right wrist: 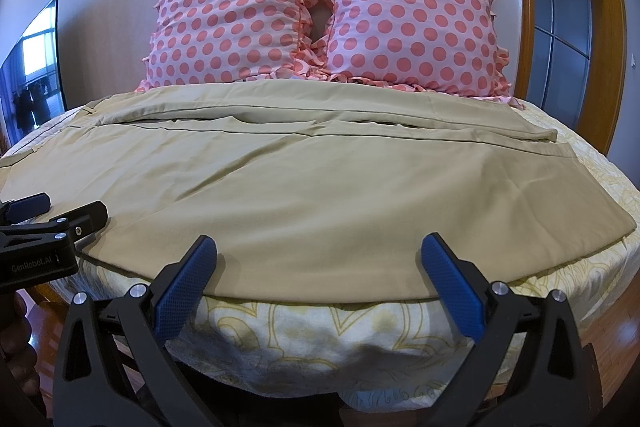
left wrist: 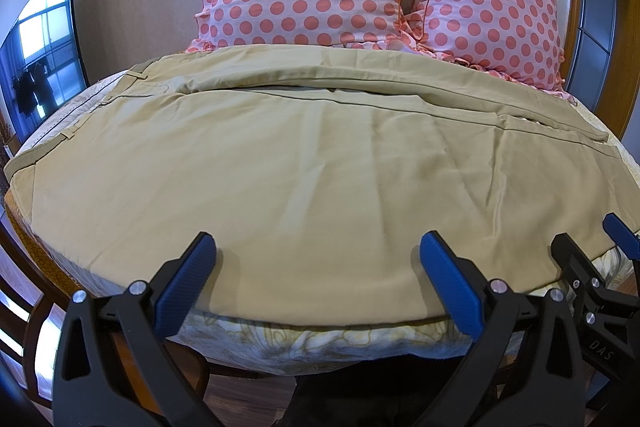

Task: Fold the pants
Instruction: 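Grasp the khaki pant leg hem with the right gripper and lift it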

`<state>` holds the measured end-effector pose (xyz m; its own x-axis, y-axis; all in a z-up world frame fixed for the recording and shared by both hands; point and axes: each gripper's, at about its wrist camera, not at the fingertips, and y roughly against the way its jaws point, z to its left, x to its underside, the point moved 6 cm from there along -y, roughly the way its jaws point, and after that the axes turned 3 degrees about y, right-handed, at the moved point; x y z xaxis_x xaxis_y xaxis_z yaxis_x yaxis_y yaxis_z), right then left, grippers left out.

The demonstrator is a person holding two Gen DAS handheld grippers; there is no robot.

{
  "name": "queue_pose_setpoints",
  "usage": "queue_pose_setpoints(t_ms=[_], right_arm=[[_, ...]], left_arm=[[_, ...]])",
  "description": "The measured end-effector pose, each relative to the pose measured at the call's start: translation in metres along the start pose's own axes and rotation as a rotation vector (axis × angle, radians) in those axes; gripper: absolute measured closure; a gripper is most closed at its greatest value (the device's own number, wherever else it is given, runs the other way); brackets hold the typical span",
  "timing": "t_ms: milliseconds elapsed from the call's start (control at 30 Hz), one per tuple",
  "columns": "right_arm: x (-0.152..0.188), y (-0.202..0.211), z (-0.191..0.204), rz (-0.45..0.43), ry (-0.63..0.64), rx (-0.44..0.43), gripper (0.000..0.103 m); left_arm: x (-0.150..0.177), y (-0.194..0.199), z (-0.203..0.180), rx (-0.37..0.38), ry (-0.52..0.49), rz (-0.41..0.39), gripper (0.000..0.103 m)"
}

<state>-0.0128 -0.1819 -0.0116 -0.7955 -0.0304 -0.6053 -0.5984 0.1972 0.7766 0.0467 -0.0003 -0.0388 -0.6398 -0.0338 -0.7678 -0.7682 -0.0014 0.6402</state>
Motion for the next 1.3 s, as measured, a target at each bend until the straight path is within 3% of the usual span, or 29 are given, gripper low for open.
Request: queue_pose_setpoints(t_ms=[400, 500, 633, 733, 867, 900, 1000, 1200, 1300], right_arm=[[-0.001, -0.001, 0.002, 0.011, 0.014, -0.022, 0.001], [-0.026, -0.001, -0.022, 0.021, -0.031, -0.021, 0.001], [-0.086, -0.011, -0.076, -0.007, -0.114, 0.003, 0.001], [-0.131, -0.058, -0.135, 0.082, -0.216, 0.111, 0.001], [-0.167, -0.135, -0.201, 0.194, -0.346, 0.238, 0.003], [-0.173, -0.155, -0.214, 0.216, -0.373, 0.265, 0.013], [-0.182, -0.216, -0.260, 0.303, -0.490, 0.344, 0.034], [-0.179, -0.291, -0.313, 0.399, -0.623, 0.461, 0.036], [-0.177, -0.306, -0.330, 0.393, -0.665, 0.494, 0.036]], left_arm=[[0.001, 0.000, -0.003, 0.010, -0.006, 0.002, 0.002], [-0.005, 0.001, 0.000, 0.052, 0.010, 0.028, 0.002], [-0.038, 0.010, 0.012, 0.065, 0.046, -0.037, 0.002], [-0.063, 0.011, 0.013, 0.046, 0.041, -0.075, 0.002], [-0.089, 0.004, 0.013, 0.037, 0.039, -0.095, 0.002], [-0.094, 0.000, 0.013, 0.036, 0.041, -0.095, 0.002], [-0.105, -0.010, 0.012, 0.036, 0.044, -0.089, 0.002], [-0.115, -0.028, 0.009, 0.034, 0.027, -0.076, 0.002], [-0.116, -0.037, 0.011, 0.036, 0.030, -0.063, 0.002]])
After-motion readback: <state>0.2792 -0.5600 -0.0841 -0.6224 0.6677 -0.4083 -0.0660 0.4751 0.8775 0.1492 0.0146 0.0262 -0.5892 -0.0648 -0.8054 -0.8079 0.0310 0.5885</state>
